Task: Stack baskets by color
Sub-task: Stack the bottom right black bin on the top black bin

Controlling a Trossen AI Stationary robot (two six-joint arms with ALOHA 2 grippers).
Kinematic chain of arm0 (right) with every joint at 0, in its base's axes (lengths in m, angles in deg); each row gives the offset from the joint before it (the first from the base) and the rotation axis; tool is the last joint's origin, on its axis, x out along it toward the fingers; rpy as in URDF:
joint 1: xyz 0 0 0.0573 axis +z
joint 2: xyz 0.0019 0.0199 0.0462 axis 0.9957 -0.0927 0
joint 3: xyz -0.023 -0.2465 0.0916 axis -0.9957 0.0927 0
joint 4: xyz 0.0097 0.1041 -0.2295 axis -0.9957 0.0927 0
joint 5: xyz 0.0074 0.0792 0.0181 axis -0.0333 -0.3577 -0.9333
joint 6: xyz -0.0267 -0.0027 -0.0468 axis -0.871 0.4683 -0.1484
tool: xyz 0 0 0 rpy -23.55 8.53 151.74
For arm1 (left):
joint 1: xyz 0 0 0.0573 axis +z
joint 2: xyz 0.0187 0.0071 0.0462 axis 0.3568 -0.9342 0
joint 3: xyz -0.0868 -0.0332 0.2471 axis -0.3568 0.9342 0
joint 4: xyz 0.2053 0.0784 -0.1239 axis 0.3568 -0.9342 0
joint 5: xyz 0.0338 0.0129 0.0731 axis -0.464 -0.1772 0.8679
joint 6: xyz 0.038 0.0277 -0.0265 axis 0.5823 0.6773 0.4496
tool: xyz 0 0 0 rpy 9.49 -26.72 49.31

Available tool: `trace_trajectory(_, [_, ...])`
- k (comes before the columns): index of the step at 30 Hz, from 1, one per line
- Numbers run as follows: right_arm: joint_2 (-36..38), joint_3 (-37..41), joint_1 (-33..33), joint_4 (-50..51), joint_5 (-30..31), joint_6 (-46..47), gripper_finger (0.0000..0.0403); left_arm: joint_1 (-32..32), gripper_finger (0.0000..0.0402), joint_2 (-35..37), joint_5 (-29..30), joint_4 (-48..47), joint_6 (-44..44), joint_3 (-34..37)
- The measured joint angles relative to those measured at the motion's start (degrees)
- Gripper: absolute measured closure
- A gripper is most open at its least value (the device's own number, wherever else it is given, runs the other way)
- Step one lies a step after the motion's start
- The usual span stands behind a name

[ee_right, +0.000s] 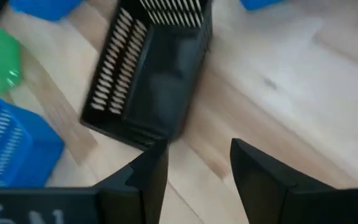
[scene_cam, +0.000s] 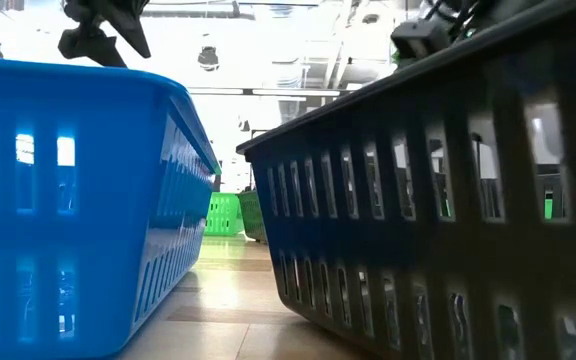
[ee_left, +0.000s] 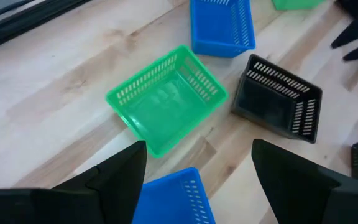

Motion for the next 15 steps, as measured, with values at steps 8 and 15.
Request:
trace_trajectory(8, [-1.60, -6.59, 1.00, 24.09, -5.98, 5.78, 0.0197, 3.66, 0.0123, 3.90, -2.82, -0.04, 0.82, 0.02])
trace_trajectory(15, [-1.62, -10.87, 7.98, 40.26, -11.18, 23.80, 0.0206, 4.61, 0.0123, 7.23, -5.76, 5.12, -0.52, 0.02])
